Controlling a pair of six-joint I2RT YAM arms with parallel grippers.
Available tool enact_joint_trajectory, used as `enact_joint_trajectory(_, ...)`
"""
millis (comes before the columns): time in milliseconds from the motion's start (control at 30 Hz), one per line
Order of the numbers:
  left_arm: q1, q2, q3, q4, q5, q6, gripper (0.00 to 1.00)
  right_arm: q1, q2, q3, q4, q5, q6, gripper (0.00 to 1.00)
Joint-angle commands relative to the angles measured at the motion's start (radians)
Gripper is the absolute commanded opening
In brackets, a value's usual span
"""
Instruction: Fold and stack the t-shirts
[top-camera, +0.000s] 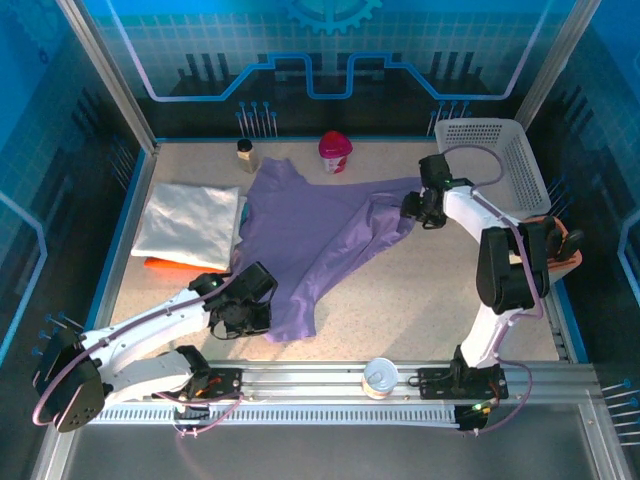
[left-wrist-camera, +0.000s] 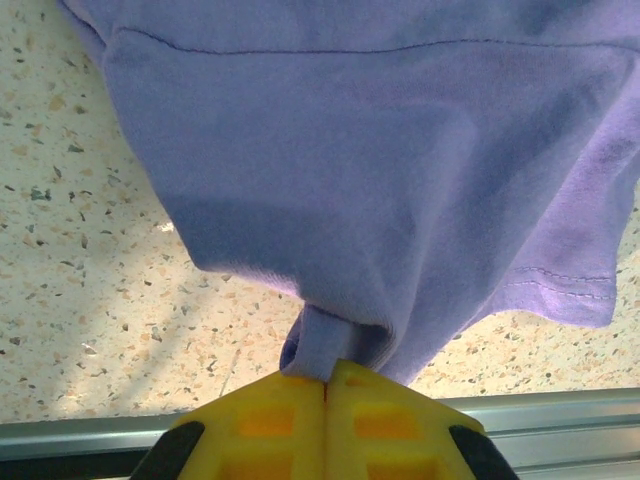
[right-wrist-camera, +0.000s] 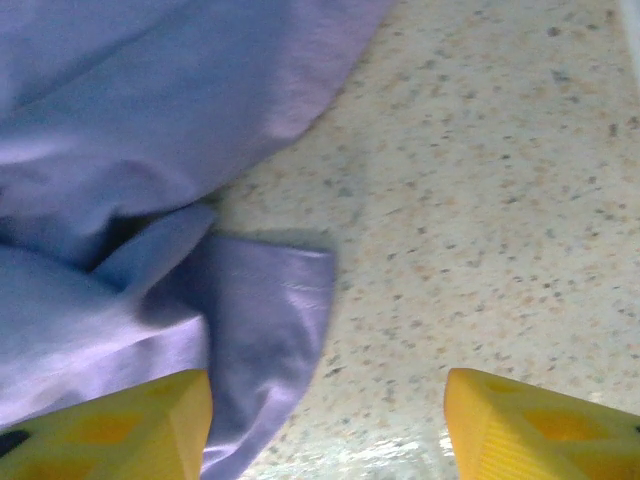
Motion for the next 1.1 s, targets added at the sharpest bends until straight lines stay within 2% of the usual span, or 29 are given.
enact_joint_trajectory(0,0.007,-0.011,-0.012,0.012,0.018,0.006,0.03,0.004,0.027,0.026,-0.038,0.015,-0.025,0.54)
enact_joint_trajectory(133,0.007,-0.014,-0.016,0.011,0.017,0.008,0.03,-0.004,0.092,0.040,-0.023,-0.017,-0.020,0.48)
enact_joint_trajectory(567,0.007,-0.020,-0.019,0.012,0.019,0.004,0.03,-0.014,0.246,0.159,-0.041,-0.060,-0.023,0.41)
enact_joint_trajectory(767,0.007,-0.023,-0.017,0.008,0.014,0.008,0.03,-0.015,0.234,0.128,-0.038,-0.043,-0.018,0.27)
enact_joint_trajectory(867,0.007,-0.022,-0.020,0.011,0.017,0.010,0.03,-0.016,0.206,0.105,-0.041,-0.045,-0.011,0.08)
enact_joint_trajectory(933,0.007,-0.023,-0.016,0.008,0.015,0.010,0.03,-0.013,0.175,0.094,-0.059,-0.039,-0.006,0.00)
enact_joint_trajectory(1067,0.007,-0.039,-0.008,-0.024,0.013,-0.002,0.03,0.009,0.067,0.058,-0.114,0.033,-0.016,0.00)
